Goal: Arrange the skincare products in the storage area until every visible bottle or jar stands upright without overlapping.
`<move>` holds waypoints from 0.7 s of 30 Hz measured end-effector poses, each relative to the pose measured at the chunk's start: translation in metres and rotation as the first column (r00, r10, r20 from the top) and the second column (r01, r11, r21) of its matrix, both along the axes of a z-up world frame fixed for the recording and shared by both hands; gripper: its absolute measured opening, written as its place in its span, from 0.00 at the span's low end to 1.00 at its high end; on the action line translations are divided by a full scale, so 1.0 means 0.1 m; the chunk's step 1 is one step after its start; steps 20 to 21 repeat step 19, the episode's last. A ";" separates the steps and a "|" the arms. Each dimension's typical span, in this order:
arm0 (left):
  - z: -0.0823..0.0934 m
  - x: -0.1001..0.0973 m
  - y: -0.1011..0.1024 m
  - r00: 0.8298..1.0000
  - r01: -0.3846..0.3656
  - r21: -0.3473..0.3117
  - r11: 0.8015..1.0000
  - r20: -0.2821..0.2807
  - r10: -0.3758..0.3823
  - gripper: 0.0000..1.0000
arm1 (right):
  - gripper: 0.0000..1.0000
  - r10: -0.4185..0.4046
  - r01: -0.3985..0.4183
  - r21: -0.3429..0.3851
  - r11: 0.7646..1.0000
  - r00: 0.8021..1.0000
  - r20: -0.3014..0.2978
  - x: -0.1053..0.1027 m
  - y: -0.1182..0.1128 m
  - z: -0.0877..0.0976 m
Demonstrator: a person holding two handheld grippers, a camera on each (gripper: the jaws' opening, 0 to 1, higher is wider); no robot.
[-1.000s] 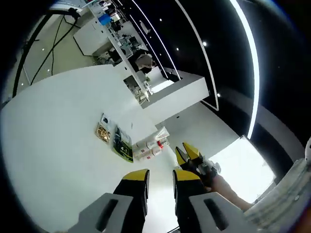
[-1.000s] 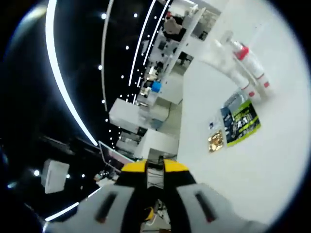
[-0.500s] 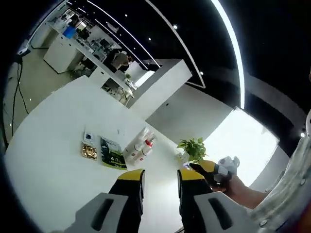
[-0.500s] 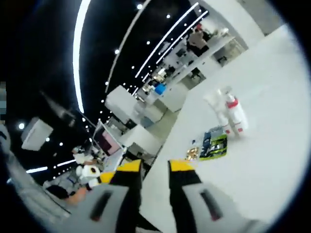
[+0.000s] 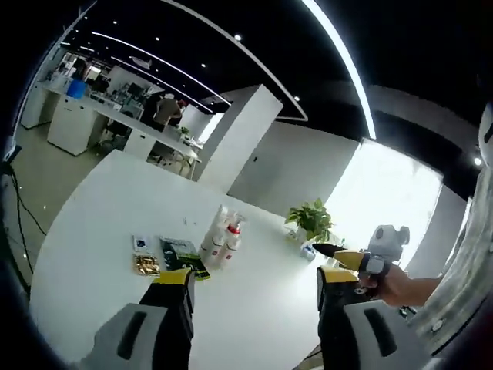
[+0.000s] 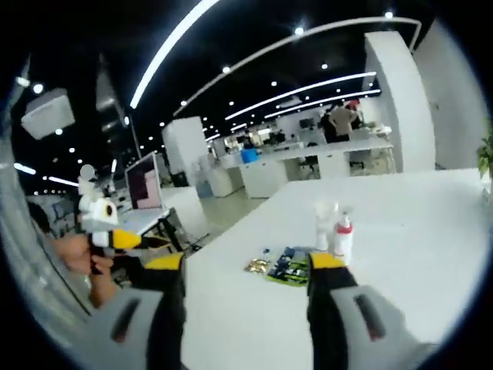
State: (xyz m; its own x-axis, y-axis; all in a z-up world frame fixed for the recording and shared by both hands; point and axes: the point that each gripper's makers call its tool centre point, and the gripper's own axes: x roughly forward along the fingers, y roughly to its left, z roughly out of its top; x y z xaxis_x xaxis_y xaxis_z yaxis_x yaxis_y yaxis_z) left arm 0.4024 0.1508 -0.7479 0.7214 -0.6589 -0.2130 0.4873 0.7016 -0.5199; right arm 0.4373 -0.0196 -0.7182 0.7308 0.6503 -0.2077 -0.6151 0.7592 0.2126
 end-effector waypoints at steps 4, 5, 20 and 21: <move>-0.08 0.04 0.04 1.000 -0.025 0.056 0.998 0.003 0.025 0.95 | 0.83 -0.022 0.022 -0.014 1.000 1.000 -0.001 0.01 -0.03 -0.03; -0.09 0.05 0.04 1.000 -0.029 0.068 0.997 0.009 0.029 0.98 | 0.85 -0.023 0.023 -0.018 1.000 1.000 0.001 0.01 -0.04 -0.03; -0.19 0.11 0.08 0.997 -0.034 0.210 0.977 0.077 0.019 1.00 | 0.99 -0.028 0.031 -0.084 0.996 0.999 0.042 0.09 -0.02 -0.06; -0.19 0.11 0.08 0.997 -0.034 0.210 0.977 0.077 0.019 1.00 | 0.99 -0.028 0.031 -0.084 0.996 0.999 0.042 0.09 -0.02 -0.06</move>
